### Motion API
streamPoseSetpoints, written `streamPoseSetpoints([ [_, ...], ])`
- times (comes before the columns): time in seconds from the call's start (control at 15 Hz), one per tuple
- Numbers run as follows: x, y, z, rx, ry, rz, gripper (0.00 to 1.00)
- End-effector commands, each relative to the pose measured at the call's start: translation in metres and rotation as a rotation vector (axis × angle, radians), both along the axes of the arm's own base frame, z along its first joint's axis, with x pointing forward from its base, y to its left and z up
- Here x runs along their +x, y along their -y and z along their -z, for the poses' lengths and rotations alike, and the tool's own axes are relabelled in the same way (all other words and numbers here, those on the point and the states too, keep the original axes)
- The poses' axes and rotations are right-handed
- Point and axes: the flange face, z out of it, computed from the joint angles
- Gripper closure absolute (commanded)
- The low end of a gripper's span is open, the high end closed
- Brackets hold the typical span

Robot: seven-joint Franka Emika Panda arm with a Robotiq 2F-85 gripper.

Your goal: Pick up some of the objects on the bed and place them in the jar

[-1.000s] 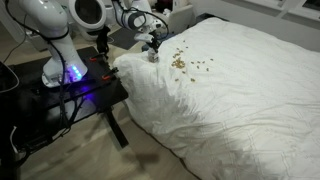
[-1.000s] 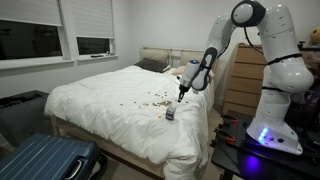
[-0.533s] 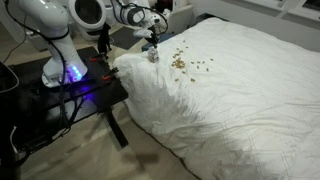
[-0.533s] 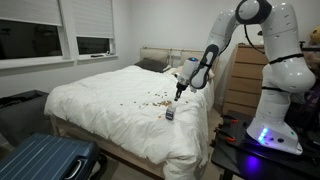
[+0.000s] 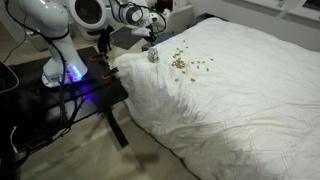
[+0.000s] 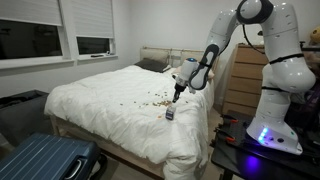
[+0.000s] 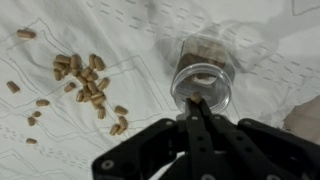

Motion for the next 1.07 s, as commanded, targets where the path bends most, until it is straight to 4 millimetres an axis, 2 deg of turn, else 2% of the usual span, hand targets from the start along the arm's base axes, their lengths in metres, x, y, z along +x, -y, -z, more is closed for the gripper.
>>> streamPoseSetpoints([
  [0.0,-0.006,-0.011,-0.002,0.012,-0.024,-0.002,0.99],
  [0.53,-0.002,-0.02,0.008,0.032,-0.056,-0.019,0.99],
  [1.0,0.005,-0.007,0.015,0.049,-0.057,0.003,0.99],
])
